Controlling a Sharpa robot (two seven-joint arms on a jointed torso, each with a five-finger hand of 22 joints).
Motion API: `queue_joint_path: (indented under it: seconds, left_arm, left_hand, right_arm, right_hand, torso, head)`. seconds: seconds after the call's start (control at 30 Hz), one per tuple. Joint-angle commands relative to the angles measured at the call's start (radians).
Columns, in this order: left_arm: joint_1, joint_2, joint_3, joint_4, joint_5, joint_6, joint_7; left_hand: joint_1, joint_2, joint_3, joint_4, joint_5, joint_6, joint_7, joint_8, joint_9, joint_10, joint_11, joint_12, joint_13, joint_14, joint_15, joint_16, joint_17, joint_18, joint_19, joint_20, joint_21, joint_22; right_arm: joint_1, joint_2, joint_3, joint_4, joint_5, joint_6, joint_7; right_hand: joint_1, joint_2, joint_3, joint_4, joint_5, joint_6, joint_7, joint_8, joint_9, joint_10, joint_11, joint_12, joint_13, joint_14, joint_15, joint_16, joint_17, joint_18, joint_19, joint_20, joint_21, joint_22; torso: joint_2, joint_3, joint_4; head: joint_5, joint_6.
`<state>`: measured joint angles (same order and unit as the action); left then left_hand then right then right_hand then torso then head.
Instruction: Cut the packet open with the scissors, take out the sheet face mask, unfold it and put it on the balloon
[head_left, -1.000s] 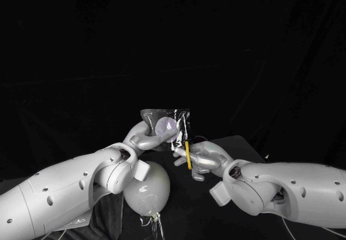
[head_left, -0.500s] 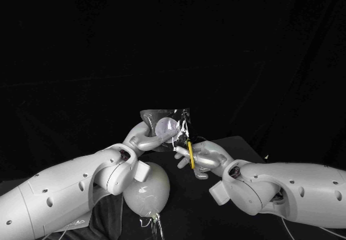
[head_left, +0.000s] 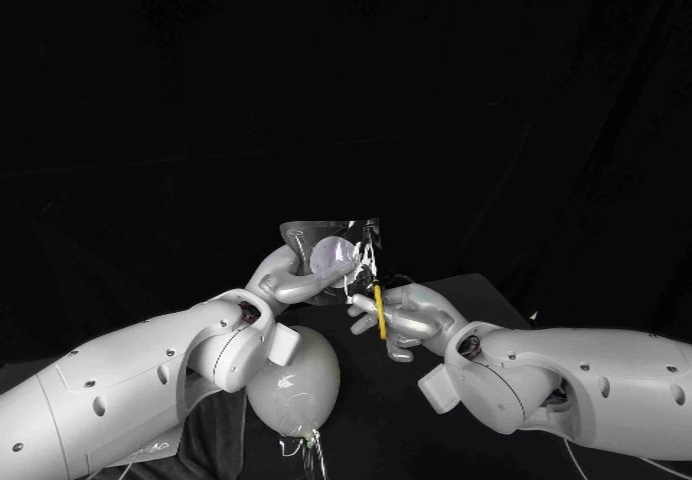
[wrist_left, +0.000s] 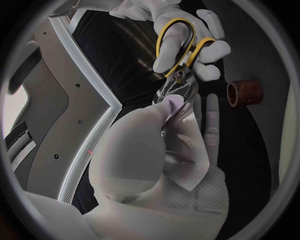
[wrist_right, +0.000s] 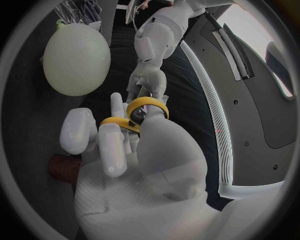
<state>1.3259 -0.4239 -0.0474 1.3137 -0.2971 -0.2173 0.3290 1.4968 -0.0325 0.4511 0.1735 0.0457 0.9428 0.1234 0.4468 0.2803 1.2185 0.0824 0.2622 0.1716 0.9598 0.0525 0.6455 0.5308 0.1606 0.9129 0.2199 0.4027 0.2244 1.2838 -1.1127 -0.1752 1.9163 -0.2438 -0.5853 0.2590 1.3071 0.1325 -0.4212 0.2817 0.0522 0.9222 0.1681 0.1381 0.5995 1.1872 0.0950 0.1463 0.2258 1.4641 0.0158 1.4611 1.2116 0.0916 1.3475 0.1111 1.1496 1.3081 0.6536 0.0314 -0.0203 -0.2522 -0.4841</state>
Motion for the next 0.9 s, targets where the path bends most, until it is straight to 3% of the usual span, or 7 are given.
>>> queue_joint_path:
  seconds: [0.03,0.13,0.23,0.9]
  left_arm:
    - [-0.002,0.001,-0.001,0.003,-0.007,0.019,0.002]
    - [-0.002,0.0,-0.001,0.003,-0.008,0.02,0.001]
    - [-0.002,-0.001,-0.001,0.001,-0.016,0.022,0.001]
    - [-0.004,-0.014,-0.002,-0.003,-0.073,0.039,0.003]
  left_hand:
    - [0.002,0.005,0.002,-0.002,0.003,0.004,0.001,0.007,0.074,-0.002,-0.007,0.005,0.001,-0.007,-0.003,0.004,0.001,0.014,-0.006,0.002,0.004,0.001]
    - [0.002,0.005,0.002,-0.002,0.003,0.004,0.001,0.007,0.074,-0.002,-0.007,0.005,0.001,-0.007,-0.003,0.004,0.001,0.014,-0.006,0.002,0.004,0.001]
    - [0.003,0.005,0.003,-0.004,0.003,0.004,0.001,0.007,0.075,-0.003,-0.007,0.006,0.002,-0.008,-0.003,0.004,0.001,0.013,-0.008,0.002,0.006,0.003]
    - [0.004,0.004,0.004,-0.007,0.003,0.004,0.002,0.007,0.075,-0.004,-0.007,0.006,0.002,-0.009,-0.002,0.005,0.0,0.013,-0.011,0.002,0.009,0.005]
  right_arm:
    - [0.004,0.0,0.004,0.002,-0.009,-0.006,0.039]
    - [0.004,-0.001,0.004,0.002,-0.008,-0.006,0.039]
    - [0.006,-0.002,0.005,-0.002,-0.007,-0.002,0.035]
    - [0.026,-0.003,0.006,-0.011,0.008,-0.004,0.028]
  right_hand:
    - [-0.005,-0.018,-0.017,0.001,-0.004,-0.038,0.018,-0.022,-0.007,-0.046,0.018,-0.028,-0.012,0.011,0.015,-0.01,-0.024,0.001,-0.025,0.008,-0.035,0.105]
    - [-0.006,-0.015,-0.032,0.002,-0.004,-0.06,0.032,-0.038,-0.011,-0.07,0.03,-0.041,-0.024,0.0,0.029,-0.014,-0.039,0.006,-0.044,0.023,-0.062,0.096]
    - [-0.008,-0.014,-0.035,0.003,-0.004,-0.064,0.035,-0.042,-0.012,-0.074,0.033,-0.044,-0.028,-0.002,0.032,-0.014,-0.041,0.008,-0.047,0.027,-0.066,0.094]
    - [-0.005,0.0,-0.039,0.0,-0.004,-0.039,0.026,-0.033,-0.007,-0.045,0.025,-0.027,-0.031,0.007,0.027,0.0,-0.014,0.007,-0.03,0.034,-0.035,0.104]
  torso:
    - [0.0,0.0003,-0.0005]
    - [-0.001,0.0004,-0.0006]
    - [-0.001,0.0001,-0.0003]
    - [-0.001,-0.001,0.0001]
  head:
    - [0.001,0.0]
    - [0.001,0.001]
    - [0.0,0.002]
    - [-0.004,0.002]
